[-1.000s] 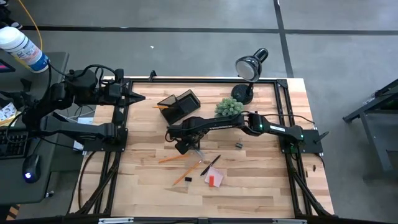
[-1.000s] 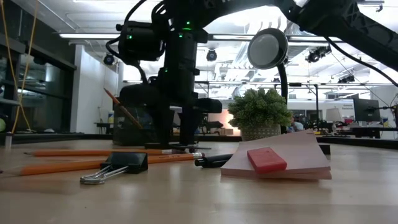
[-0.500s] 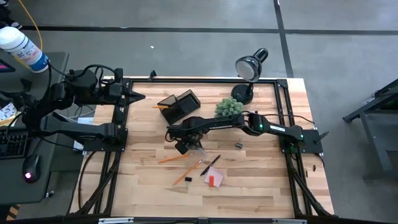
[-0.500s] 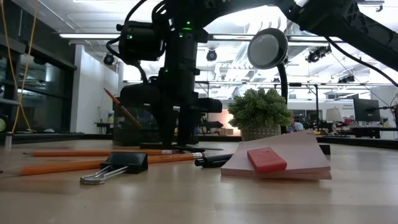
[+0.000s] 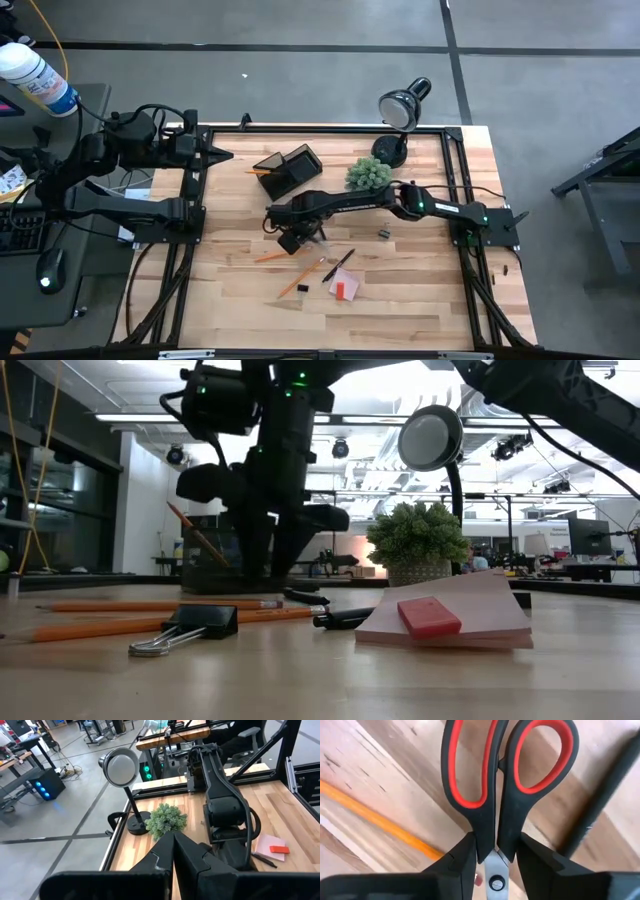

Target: Pick and place office supplies into organizer

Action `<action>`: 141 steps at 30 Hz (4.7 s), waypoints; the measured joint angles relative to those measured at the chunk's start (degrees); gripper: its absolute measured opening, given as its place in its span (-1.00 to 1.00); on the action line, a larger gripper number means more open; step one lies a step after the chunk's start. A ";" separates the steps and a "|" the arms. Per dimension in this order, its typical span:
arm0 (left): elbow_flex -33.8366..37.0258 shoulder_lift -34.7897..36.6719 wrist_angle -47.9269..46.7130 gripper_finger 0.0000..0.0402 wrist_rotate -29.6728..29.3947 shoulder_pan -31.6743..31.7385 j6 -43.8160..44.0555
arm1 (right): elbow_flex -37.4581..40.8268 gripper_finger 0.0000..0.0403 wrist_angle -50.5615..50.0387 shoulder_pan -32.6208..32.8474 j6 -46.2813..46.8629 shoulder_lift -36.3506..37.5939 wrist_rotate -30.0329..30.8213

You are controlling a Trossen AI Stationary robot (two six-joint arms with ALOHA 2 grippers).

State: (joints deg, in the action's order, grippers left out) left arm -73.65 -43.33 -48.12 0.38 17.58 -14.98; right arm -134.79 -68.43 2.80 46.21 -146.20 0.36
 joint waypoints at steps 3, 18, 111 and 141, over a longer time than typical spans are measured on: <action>0.00 0.00 0.00 -1.00 0.00 0.00 -0.20 | -0.01 -0.42 -0.05 0.25 -0.15 0.50 0.17; 0.00 0.11 -0.02 -1.00 0.01 0.01 -1.27 | -0.16 -0.43 10.12 -0.32 -6.16 5.67 4.53; 0.00 5.09 1.73 -1.00 2.83 0.02 -8.62 | 24.16 -0.28 86.72 -12.43 -45.96 6.70 23.48; 0.00 5.09 1.52 -1.00 2.84 0.01 -8.76 | 23.34 -0.25 82.86 -12.27 -43.25 6.85 21.47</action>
State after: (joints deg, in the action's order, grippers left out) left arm -73.65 -38.24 -46.60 3.22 17.59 -23.75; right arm -111.45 14.42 -9.47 2.96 -139.35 21.84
